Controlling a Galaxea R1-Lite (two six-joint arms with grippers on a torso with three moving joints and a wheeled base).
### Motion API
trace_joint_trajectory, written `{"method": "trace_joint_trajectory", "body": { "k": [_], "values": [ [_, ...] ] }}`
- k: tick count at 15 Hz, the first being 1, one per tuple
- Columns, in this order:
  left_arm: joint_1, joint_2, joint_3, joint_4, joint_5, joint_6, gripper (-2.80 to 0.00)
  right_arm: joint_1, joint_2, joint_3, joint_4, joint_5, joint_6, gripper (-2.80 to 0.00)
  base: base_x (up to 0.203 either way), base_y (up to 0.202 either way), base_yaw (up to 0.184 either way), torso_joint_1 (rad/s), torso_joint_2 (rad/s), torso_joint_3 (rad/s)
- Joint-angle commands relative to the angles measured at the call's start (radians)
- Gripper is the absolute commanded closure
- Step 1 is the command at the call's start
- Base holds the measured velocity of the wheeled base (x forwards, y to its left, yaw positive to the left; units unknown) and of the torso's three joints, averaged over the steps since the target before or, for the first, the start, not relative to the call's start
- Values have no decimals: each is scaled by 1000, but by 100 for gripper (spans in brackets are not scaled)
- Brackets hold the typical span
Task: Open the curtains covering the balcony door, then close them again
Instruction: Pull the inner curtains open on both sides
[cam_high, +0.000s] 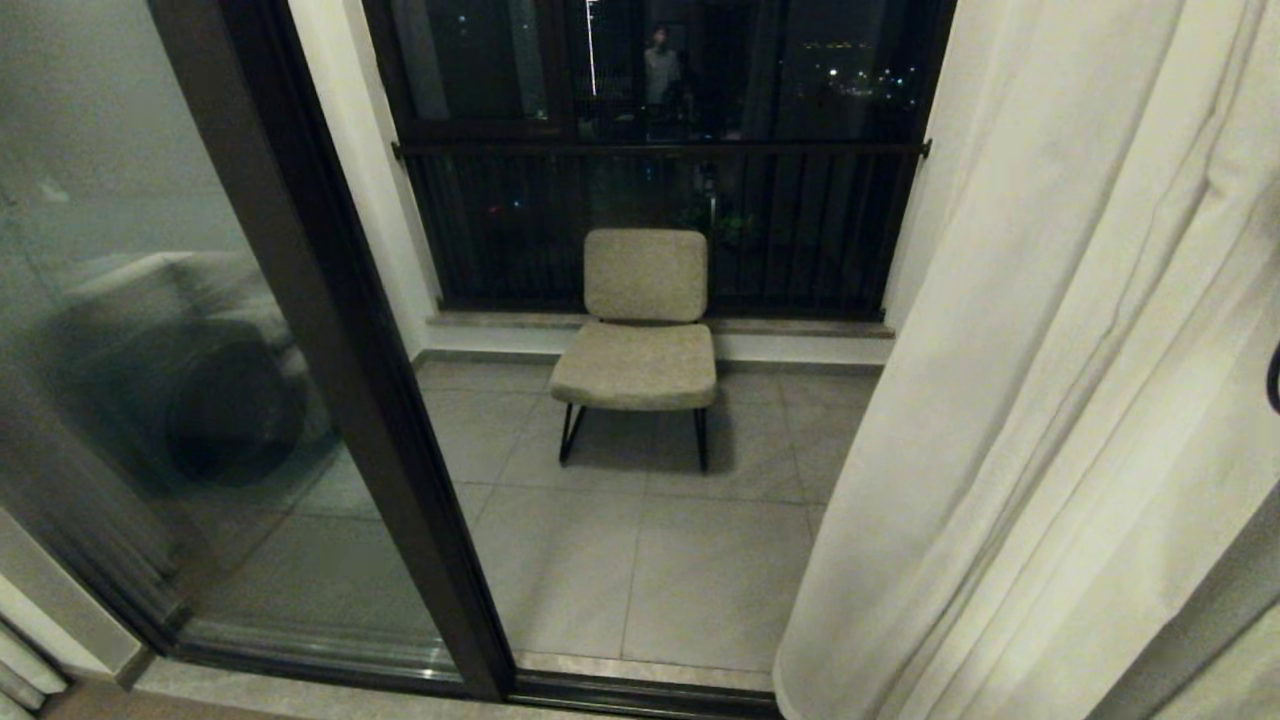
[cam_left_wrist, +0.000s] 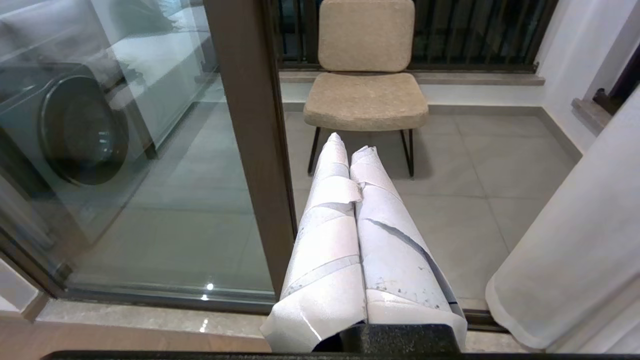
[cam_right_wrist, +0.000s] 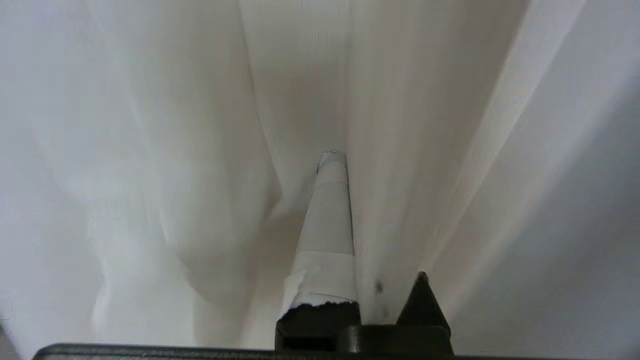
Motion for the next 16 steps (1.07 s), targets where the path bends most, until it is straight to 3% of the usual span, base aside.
{"method": "trace_joint_trajectory", "body": {
  "k": [1,11,16],
  "values": [
    [1,0,0,-1,0,0,0,1,-59,53,-2,-1,-1,0,0,0,0,0,0,0],
    [1,0,0,-1,0,2,0,-7,-99,58,1,-1,0,0,0,0,0,0,0,0],
    [-1,0,0,1,0,2,0,-109,-101,52,1,2,-3,0,0,0,0,0,0,0]
  ]
}}
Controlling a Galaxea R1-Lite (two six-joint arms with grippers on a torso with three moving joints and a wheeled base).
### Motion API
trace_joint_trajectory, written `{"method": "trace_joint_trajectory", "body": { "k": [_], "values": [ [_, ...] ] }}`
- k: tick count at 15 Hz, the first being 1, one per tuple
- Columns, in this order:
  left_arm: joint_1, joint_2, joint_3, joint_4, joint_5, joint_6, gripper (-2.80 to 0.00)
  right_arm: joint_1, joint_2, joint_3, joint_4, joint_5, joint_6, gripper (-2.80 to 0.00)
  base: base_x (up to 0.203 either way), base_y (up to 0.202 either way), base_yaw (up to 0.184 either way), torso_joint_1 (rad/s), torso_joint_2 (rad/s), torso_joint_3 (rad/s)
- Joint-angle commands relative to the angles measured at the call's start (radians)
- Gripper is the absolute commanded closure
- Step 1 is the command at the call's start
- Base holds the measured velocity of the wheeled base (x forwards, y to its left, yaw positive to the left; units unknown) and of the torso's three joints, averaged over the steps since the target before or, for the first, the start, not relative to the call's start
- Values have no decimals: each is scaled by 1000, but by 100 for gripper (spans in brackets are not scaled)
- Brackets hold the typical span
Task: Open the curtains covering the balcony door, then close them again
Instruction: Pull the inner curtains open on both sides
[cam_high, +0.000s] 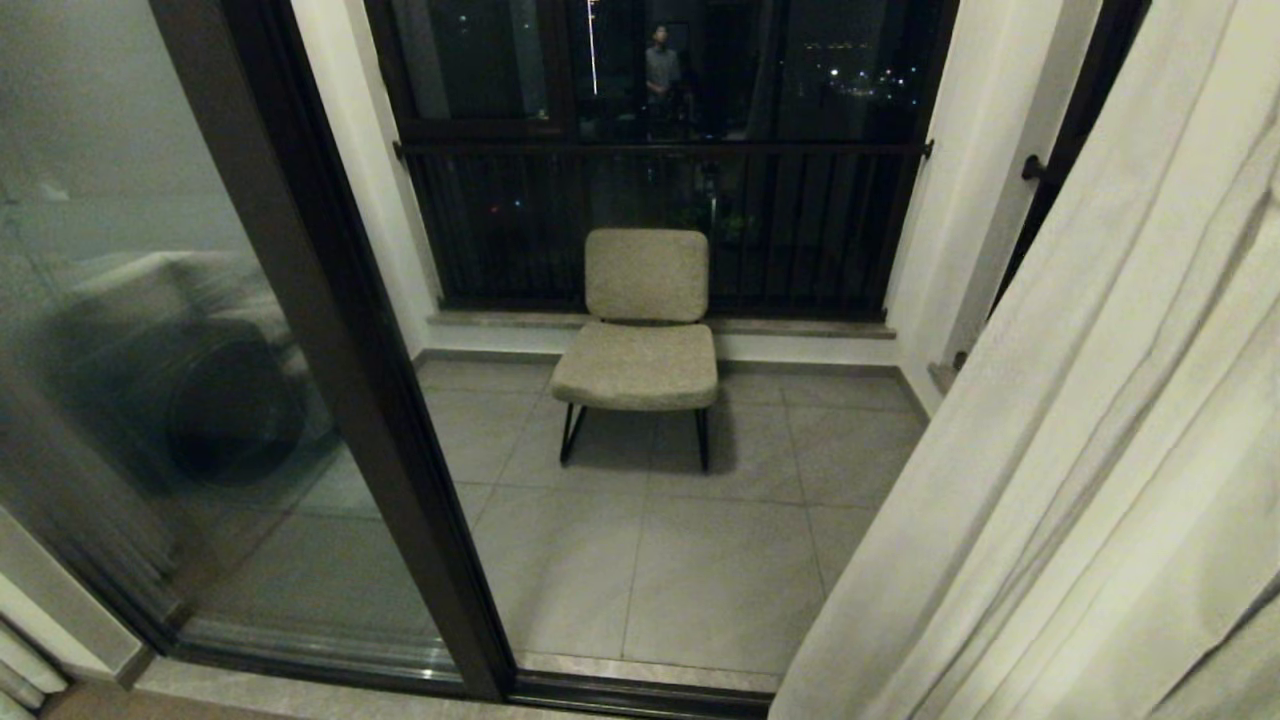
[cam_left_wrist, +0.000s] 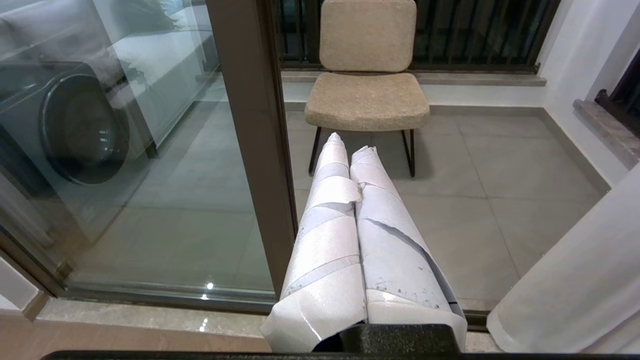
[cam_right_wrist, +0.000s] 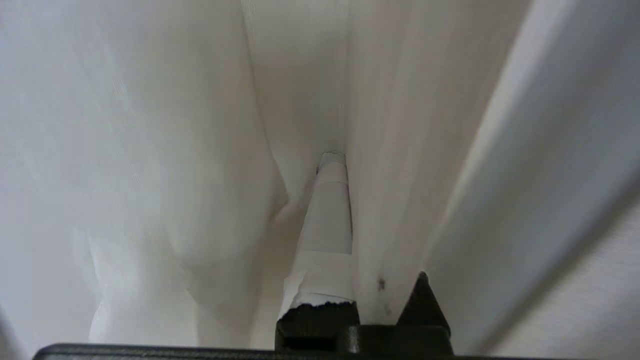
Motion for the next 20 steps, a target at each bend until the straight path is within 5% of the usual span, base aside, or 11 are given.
{"method": "trace_joint_trajectory", "body": {
  "k": [1,20],
  "values": [
    [1,0,0,-1,0,0,0,-65,-6,-2,-9,15,-2,0,0,0,0,0,0,0],
    [1,0,0,0,0,0,0,-577,289,-351,-8,204,4,0,0,0,0,0,0,0]
  ]
}}
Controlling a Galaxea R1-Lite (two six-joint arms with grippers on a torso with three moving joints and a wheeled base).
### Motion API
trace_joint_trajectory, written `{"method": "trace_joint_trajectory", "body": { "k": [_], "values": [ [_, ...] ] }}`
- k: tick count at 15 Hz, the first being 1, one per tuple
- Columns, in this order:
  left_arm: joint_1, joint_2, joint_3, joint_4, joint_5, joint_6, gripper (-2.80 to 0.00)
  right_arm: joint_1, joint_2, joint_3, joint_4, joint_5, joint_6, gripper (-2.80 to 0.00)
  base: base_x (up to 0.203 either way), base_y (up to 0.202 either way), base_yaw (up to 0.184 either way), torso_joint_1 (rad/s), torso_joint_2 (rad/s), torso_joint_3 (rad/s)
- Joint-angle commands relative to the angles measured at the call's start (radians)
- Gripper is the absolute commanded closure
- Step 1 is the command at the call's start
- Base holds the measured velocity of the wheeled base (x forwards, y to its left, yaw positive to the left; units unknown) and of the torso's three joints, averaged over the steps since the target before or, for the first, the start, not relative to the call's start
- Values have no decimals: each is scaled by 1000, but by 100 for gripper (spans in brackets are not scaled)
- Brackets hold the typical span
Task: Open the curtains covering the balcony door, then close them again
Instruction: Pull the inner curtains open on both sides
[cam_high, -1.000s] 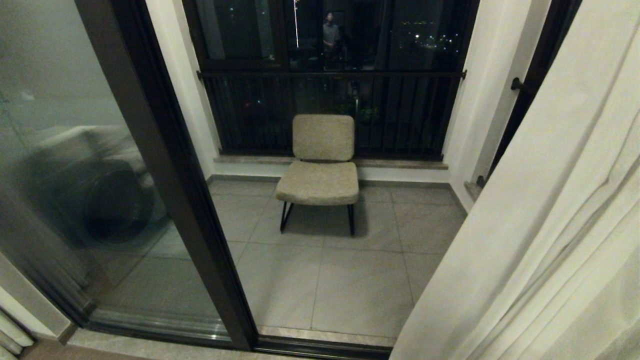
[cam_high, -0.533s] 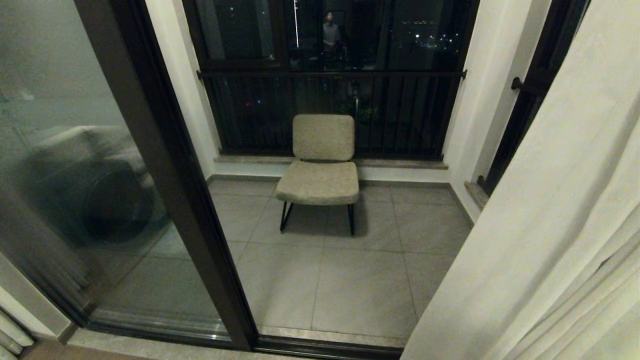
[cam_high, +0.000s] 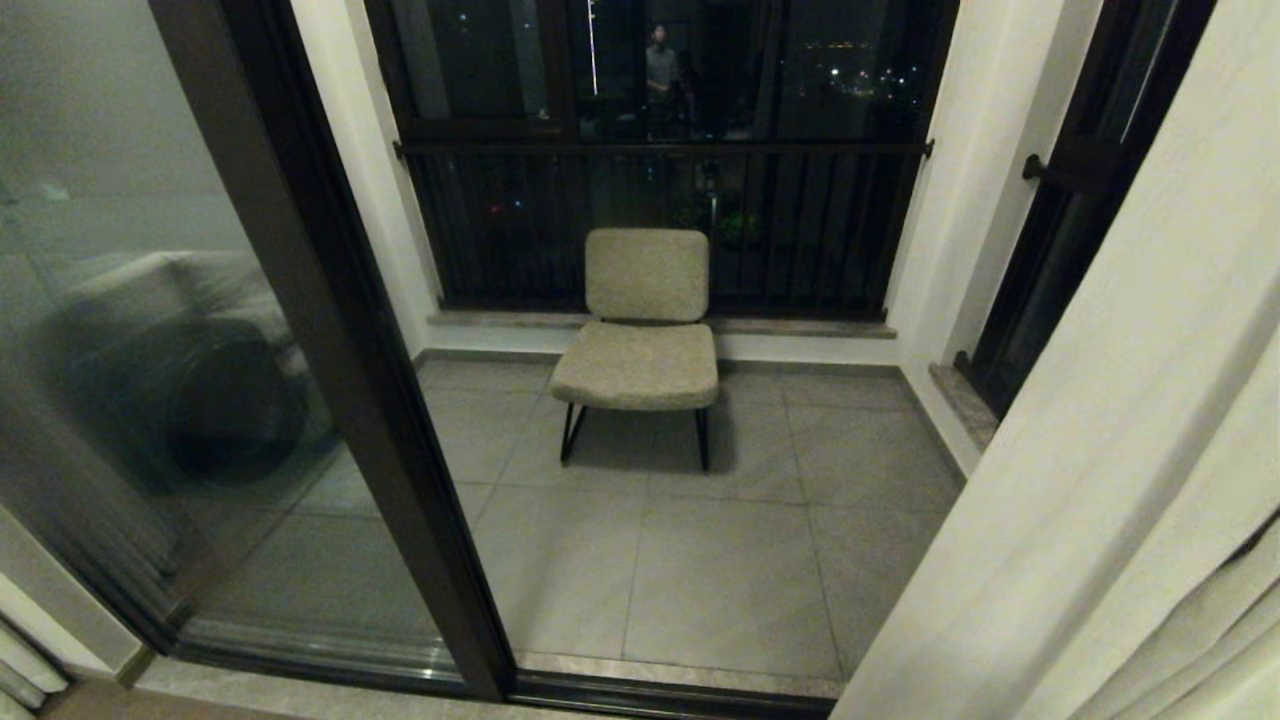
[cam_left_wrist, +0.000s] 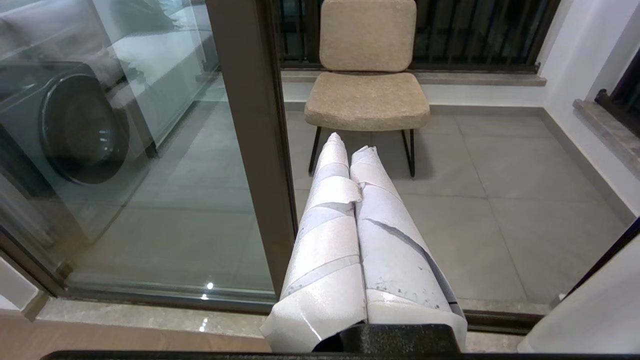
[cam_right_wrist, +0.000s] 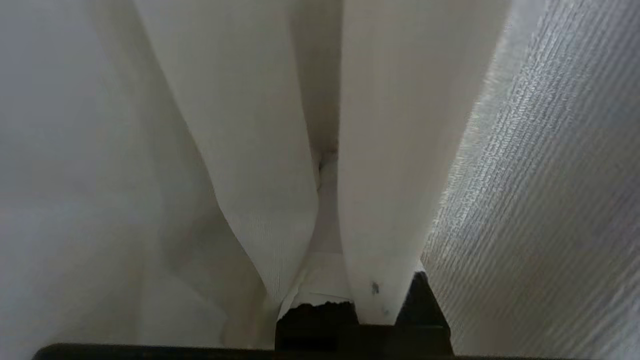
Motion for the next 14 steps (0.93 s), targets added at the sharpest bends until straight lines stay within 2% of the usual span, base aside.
{"method": "trace_joint_trajectory", "body": {
  "k": [1,14],
  "values": [
    [1,0,0,0,0,1,0,-46,68,-57,-2,2,0,0,0,0,0,0,0,0],
    [1,0,0,0,0,1,0,-268,326,-321,7,5,-1,0,0,0,0,0,0,0]
  ]
}}
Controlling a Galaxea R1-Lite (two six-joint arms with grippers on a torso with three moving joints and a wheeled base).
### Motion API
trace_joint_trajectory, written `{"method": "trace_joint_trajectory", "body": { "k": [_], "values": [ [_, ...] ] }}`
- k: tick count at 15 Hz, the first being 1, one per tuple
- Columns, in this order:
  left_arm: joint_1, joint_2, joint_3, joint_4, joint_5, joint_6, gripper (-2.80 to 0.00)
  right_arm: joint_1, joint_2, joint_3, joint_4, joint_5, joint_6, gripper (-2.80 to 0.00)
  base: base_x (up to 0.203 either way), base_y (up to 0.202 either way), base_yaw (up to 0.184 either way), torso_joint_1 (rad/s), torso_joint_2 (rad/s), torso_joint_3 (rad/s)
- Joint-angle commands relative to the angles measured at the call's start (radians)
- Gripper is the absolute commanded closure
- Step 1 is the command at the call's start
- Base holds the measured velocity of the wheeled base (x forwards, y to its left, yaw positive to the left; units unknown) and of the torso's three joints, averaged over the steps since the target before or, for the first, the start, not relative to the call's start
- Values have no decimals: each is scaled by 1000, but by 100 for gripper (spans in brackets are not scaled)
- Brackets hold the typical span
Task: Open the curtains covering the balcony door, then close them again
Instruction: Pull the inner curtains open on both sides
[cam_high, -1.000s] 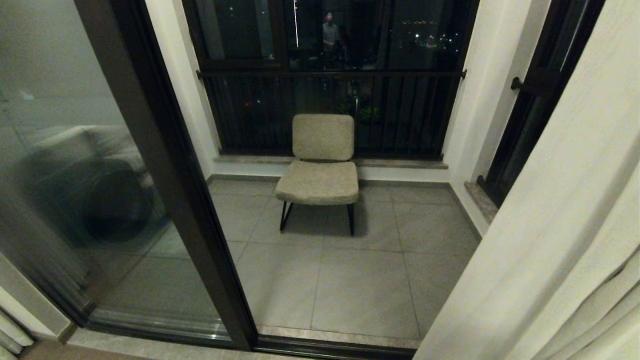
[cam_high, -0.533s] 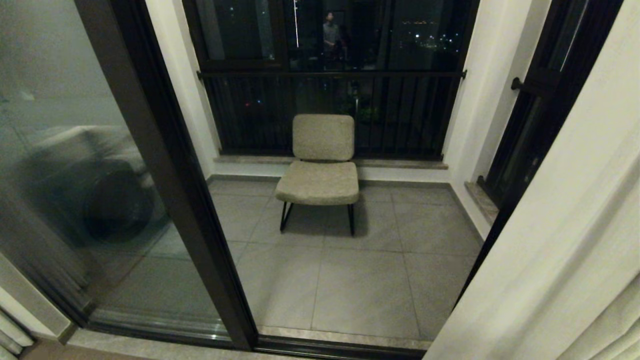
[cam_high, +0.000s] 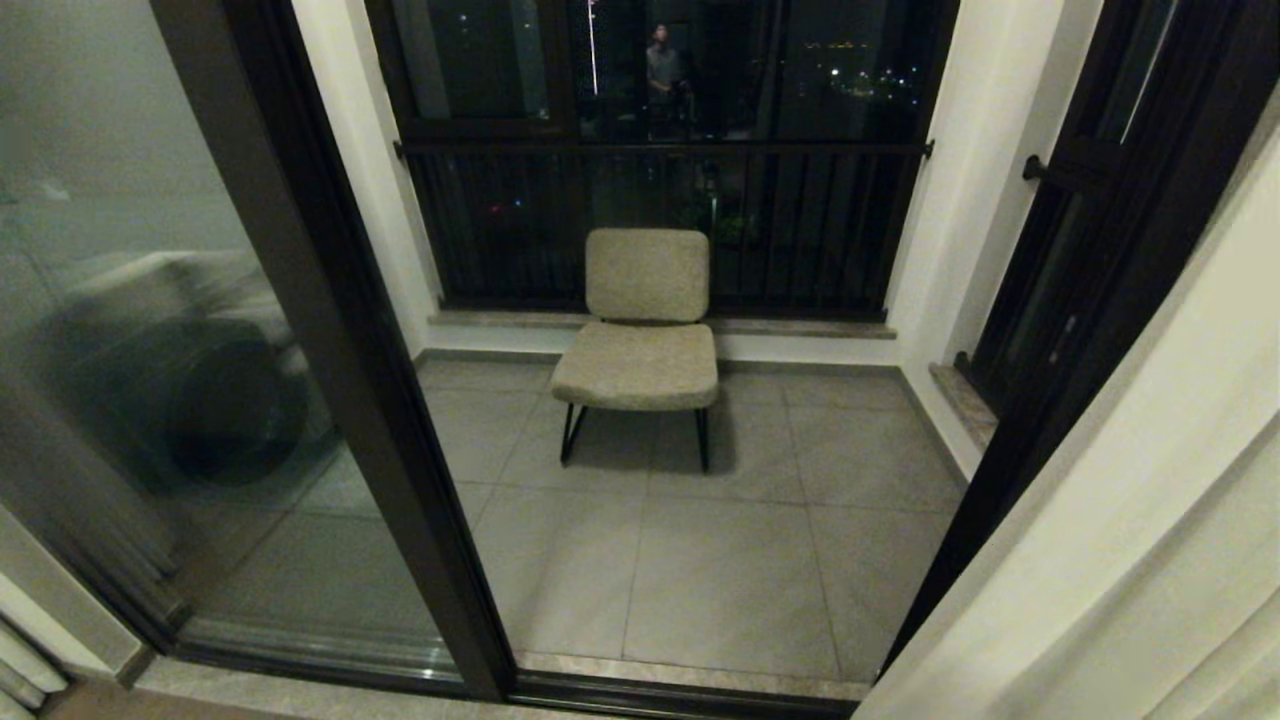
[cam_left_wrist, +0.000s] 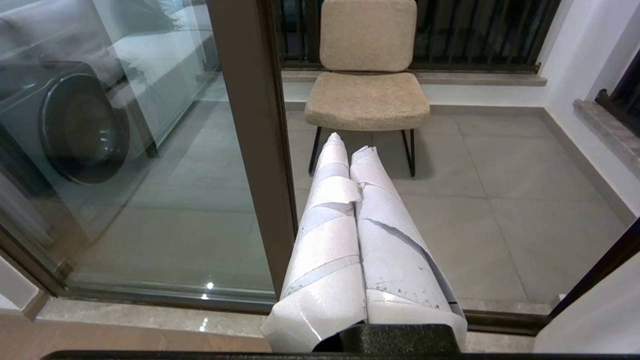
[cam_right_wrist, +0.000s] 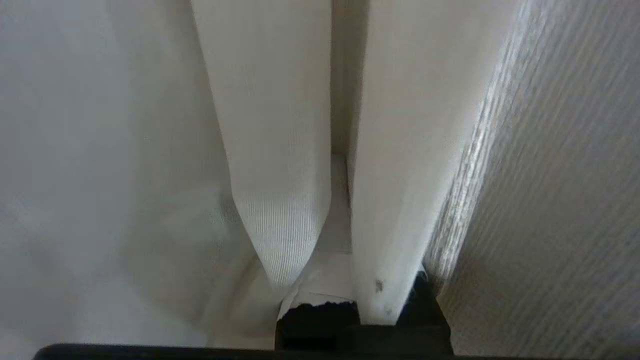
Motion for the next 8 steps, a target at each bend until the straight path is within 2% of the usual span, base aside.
{"method": "trace_joint_trajectory", "body": {
  "k": [1,4,6,8],
  "values": [
    [0,0,0,0,0,0,0,-50,64,-43,2,-1,-1,0,0,0,0,0,0,0],
    [-1,0,0,0,0,0,0,-84,92,-79,2,0,-3,0,0,0,0,0,0,0],
    [0,0,0,0,0,0,0,-85,83,-70,-6,75,-6,0,0,0,0,0,0,0],
    [0,0,0,0,0,0,0,-82,55,-63,-6,103,-6,0,0,0,0,0,0,0]
  ]
}}
